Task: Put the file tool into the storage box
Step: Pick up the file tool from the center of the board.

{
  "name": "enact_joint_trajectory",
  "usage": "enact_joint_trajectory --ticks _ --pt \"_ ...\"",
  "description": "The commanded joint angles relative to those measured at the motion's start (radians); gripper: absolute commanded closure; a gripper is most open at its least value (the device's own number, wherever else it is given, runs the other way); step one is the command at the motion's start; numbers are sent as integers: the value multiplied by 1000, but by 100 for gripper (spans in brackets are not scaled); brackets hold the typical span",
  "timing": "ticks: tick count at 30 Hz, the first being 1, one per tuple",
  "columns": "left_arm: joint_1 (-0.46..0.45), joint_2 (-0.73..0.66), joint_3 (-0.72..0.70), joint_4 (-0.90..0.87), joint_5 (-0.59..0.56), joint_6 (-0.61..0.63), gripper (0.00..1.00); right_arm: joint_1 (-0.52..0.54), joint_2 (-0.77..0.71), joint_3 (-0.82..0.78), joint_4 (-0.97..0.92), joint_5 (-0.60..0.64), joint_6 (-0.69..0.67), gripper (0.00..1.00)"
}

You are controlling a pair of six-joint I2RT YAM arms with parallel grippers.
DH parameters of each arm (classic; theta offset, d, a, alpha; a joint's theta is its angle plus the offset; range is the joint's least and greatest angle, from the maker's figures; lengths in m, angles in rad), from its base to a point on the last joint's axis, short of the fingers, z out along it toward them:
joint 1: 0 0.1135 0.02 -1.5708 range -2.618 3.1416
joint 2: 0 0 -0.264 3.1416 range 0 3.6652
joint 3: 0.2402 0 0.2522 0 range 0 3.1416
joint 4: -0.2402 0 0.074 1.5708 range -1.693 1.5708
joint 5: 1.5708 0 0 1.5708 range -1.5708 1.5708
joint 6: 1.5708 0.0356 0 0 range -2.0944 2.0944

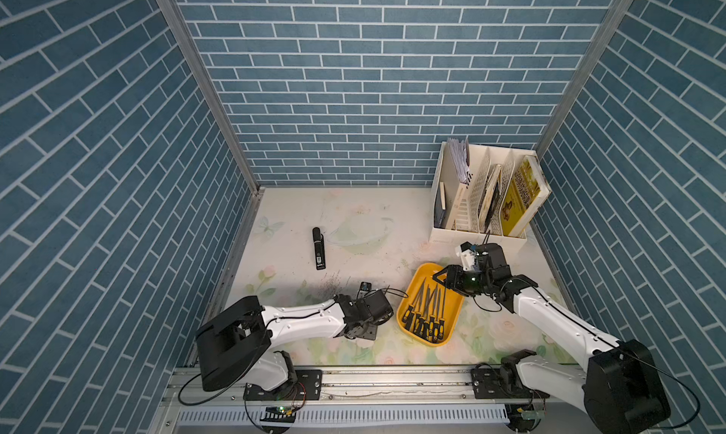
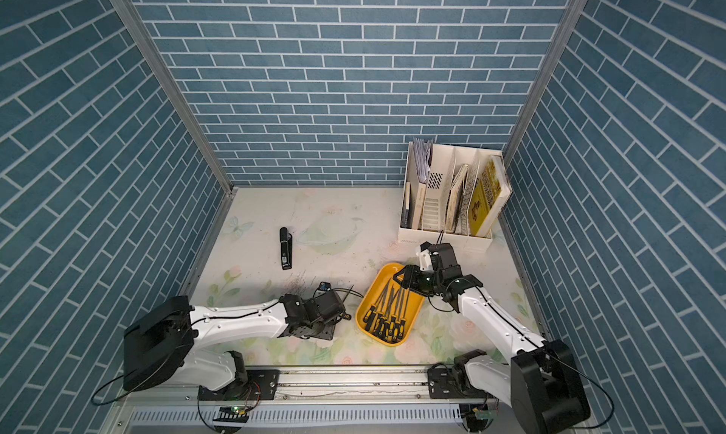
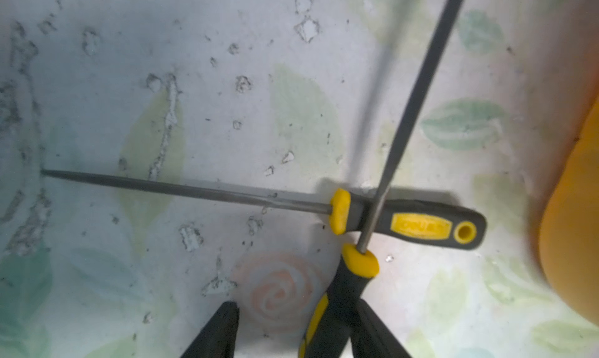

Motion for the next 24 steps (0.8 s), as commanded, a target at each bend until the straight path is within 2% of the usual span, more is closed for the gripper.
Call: enact_joint_trajectory --ticks 1,4,8,12,16,19,24 --pt "1 20 15 16 -29 18 48 -3 -15 14 -23 2 -40 47" --pt "1 28 23 42 -30 47 55 -4 -12 9 -14 -4 -39 47" --pt "0 39 22 66 -4 91 69 -4 -7 6 -1 -21 -36 47" --pt "-6 3 5 72 26 108 79 -4 -8 3 1 -28 -34 47" --pt "-11 -95 -11 24 44 113 81 -3 -15 -6 25 -56 -20 48" --pt "-19 -182 -19 -17 73 120 81 2 -24 -30 115 -124 27 47" --pt "-21 -341 -22 -2 178 130 81 75 -10 -24 204 -129 81 46"
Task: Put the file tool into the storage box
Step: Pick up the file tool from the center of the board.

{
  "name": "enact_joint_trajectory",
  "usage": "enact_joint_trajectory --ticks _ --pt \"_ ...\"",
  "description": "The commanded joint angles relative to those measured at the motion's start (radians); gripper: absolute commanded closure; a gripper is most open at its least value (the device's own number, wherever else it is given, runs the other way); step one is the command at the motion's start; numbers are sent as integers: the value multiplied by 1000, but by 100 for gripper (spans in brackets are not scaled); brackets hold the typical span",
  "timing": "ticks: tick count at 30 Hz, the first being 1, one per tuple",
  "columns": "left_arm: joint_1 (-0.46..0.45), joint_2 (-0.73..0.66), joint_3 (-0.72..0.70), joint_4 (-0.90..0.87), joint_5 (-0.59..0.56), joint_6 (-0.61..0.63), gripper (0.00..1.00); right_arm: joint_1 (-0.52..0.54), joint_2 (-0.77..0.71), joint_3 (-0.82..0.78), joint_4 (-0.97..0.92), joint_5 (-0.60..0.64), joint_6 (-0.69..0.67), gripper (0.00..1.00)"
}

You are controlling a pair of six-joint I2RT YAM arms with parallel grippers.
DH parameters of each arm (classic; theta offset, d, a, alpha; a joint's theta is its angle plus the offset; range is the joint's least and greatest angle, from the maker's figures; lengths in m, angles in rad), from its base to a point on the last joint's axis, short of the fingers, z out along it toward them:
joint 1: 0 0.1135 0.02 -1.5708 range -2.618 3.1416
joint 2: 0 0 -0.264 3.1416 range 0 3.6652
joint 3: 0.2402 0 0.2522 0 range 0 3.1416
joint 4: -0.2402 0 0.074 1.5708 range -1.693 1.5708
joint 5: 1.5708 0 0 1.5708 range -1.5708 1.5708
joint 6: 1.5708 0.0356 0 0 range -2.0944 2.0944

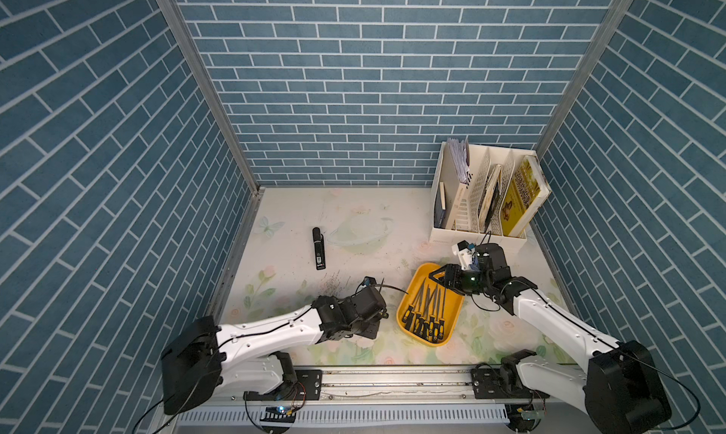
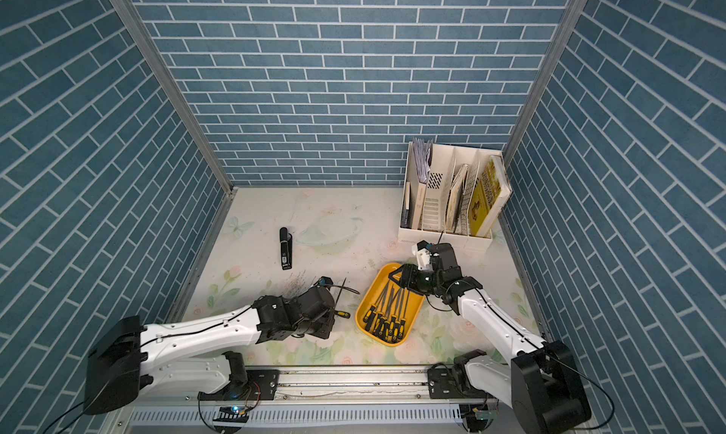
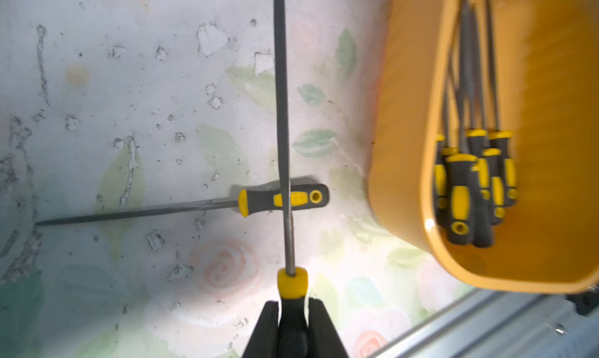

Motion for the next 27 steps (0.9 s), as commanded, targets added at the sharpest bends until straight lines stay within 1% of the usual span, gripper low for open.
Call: enact_joint_trajectory --ticks 1,4,10,20,24,27 --pt "-9 -76 -5 -13 81 21 81 66 8 4 106 -25 55 46" --pt "-11 -111 12 -8 100 27 81 144 50 28 152 5 94 46" --pt "-11 -99 28 1 113 28 81 270 147 83 233 49 148 46" --pt "-19 -66 34 25 110 29 81 376 283 164 272 70 186 48" --pt "-19 -64 35 24 102 28 81 400 322 181 275 76 200 52" --pt "-19 -66 35 19 96 29 81 408 328 187 264 80 202 58"
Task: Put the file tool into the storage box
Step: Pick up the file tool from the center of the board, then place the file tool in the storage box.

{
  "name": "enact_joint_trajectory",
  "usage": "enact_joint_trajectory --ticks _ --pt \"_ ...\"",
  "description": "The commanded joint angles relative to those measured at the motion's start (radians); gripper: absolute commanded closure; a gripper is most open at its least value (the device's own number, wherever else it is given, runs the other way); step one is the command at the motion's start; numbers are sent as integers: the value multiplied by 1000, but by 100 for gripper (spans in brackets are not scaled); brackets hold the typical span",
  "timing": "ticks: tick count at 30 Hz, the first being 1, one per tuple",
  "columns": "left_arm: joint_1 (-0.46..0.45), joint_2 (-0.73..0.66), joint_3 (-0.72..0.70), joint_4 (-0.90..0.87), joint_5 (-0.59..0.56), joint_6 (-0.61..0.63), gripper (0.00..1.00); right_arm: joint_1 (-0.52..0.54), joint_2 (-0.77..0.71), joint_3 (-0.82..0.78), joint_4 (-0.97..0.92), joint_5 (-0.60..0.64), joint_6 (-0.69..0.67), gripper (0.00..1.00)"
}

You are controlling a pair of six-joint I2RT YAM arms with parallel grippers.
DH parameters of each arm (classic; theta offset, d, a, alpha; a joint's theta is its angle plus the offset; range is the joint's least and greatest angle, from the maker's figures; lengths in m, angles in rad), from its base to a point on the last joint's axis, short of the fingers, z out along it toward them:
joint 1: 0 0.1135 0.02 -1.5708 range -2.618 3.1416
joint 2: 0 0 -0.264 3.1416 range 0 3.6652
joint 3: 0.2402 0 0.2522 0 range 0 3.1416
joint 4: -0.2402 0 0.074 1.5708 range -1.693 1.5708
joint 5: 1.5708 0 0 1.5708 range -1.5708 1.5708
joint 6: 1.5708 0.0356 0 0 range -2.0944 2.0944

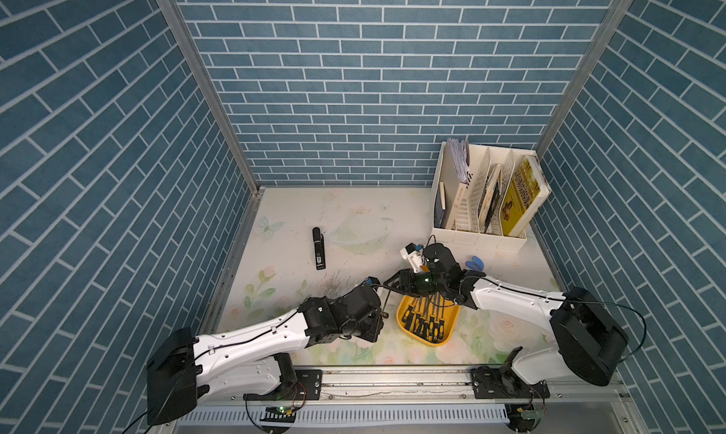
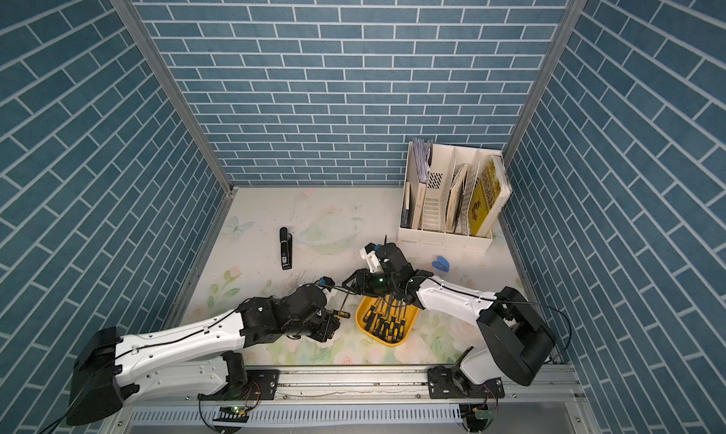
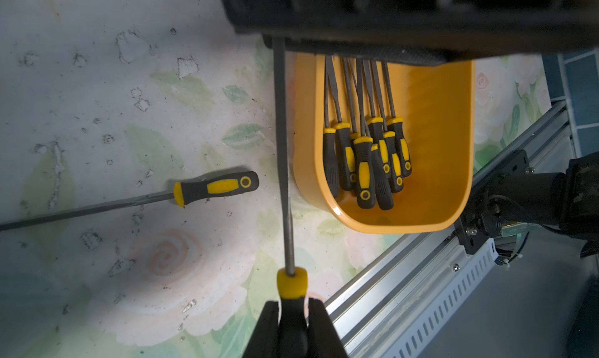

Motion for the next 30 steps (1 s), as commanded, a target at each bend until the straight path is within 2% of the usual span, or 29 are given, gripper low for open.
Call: enact_joint_trajectory --ticks 1,4,7,8,9,10,11,13,17,22,25,30 --pt "-7 0 26 3 -19 13 81 8 3 32 0 24 18 63" --pt "-7 5 26 4 -22 12 80 9 -3 39 -20 28 16 84" --pt "-7 3 25 5 -31 16 74 8 -5 42 -48 42 8 99" --pt "-8 1 24 8 -26 18 68 6 -5 44 -59 45 4 100" --pt "-7 -2 23 8 -24 18 53 6 -8 42 -71 52 0 100" --pt "-8 -5 21 4 -28 13 33 1 -18 38 -85 64 -4 100" --pt "-7 -12 19 -2 -31 13 22 -5 -31 32 -96 72 -6 100" --pt "-7 -26 20 -27 -54 5 12 -40 -70 13 -116 71 -12 100" --pt "-7 -62 23 -61 -87 -9 6 -168 -181 -30 -177 61 -26 100" --pt "-6 -87 15 -68 -117 -24 4 -330 -281 -58 -239 3 -61 100" --pt "-6 -77 8 -60 -117 -25 4 -372 -277 -77 -239 -18 -75 100" --pt "-6 -66 7 -57 -124 -32 4 -382 -228 -133 -175 -29 -72 100"
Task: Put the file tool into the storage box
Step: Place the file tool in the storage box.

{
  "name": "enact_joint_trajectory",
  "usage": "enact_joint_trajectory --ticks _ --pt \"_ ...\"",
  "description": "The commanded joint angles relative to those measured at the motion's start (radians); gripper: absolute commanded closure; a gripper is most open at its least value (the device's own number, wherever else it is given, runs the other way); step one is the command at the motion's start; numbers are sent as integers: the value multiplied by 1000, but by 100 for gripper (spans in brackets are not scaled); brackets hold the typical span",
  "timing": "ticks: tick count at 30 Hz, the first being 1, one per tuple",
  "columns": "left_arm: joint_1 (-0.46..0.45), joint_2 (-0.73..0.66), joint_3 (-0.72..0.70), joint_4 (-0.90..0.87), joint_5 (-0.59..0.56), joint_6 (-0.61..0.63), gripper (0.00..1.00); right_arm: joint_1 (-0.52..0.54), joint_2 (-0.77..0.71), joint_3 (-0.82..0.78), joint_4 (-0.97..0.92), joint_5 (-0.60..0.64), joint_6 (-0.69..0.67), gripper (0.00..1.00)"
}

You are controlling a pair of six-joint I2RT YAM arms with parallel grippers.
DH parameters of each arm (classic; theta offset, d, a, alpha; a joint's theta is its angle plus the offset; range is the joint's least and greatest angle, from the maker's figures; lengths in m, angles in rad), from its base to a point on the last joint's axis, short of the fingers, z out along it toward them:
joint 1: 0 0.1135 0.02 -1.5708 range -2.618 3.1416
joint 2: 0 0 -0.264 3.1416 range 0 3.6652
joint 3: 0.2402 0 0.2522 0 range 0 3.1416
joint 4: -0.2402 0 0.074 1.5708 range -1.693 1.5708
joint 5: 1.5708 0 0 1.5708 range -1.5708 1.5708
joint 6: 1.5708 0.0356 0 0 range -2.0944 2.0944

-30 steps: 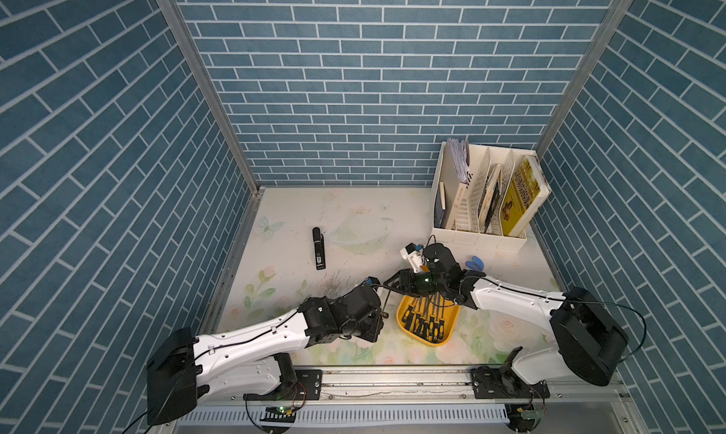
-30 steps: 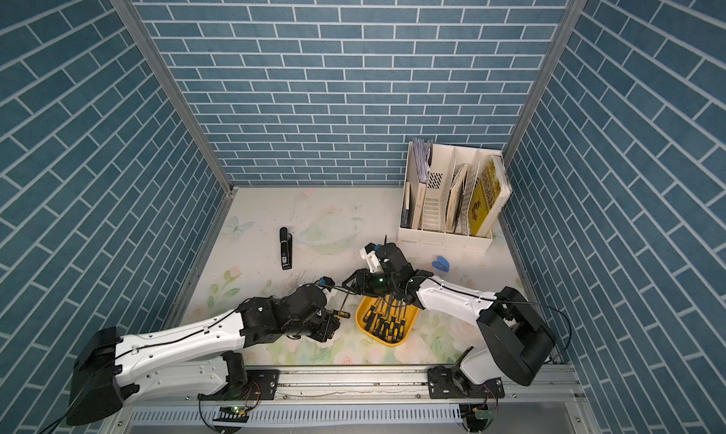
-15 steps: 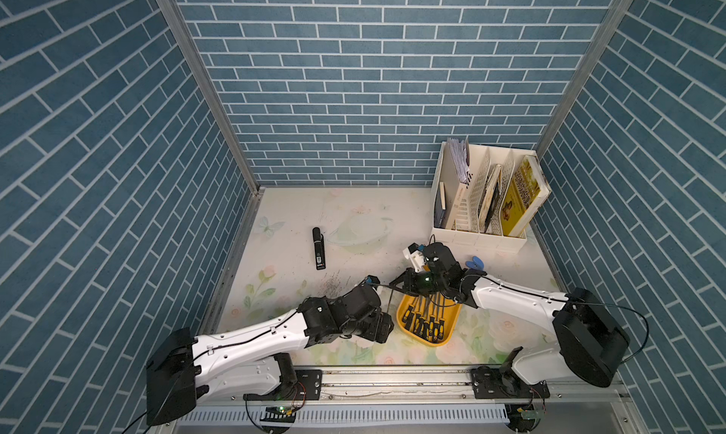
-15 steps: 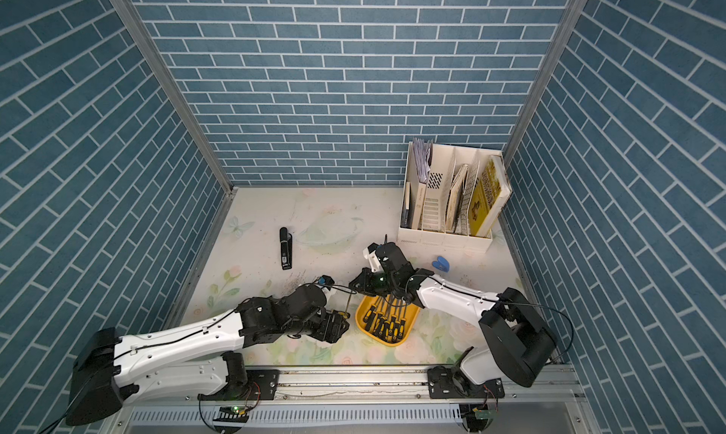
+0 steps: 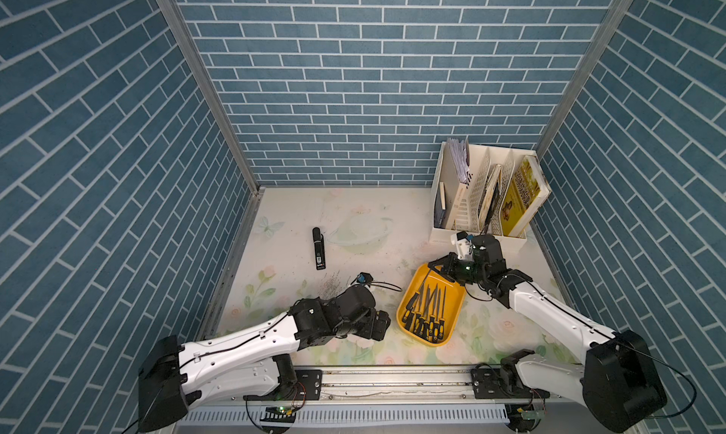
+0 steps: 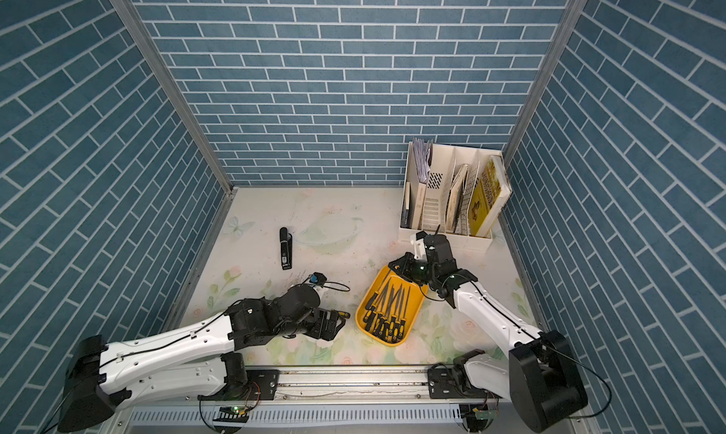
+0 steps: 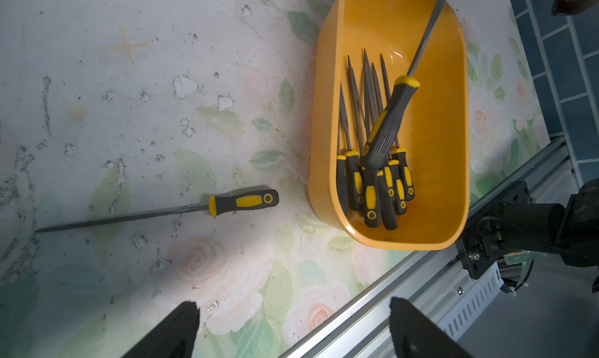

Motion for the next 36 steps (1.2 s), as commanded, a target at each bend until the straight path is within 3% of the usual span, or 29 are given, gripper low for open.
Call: enact_joint_trajectory --ticks 1,16,19,25,31,36 --pt "-4 4 2 -18 -25 -6 4 -3 35 -45 35 -44 -25 100" --pt "-4 14 -15 -16 -48 -29 4 20 112 -119 131 -56 -13 100" --pt "-4 16 -18 -18 -50 -29 4 25 118 -120 129 -57 -16 93" --pt "-5 14 -27 -19 -57 -39 3 25 100 -117 94 -43 -33 70" --pt "-2 23 -27 -31 -88 -76 3 16 75 -77 15 -21 -75 58" --pt "-2 59 -45 4 -102 -219 3 -2 49 -35 -80 20 -124 52"
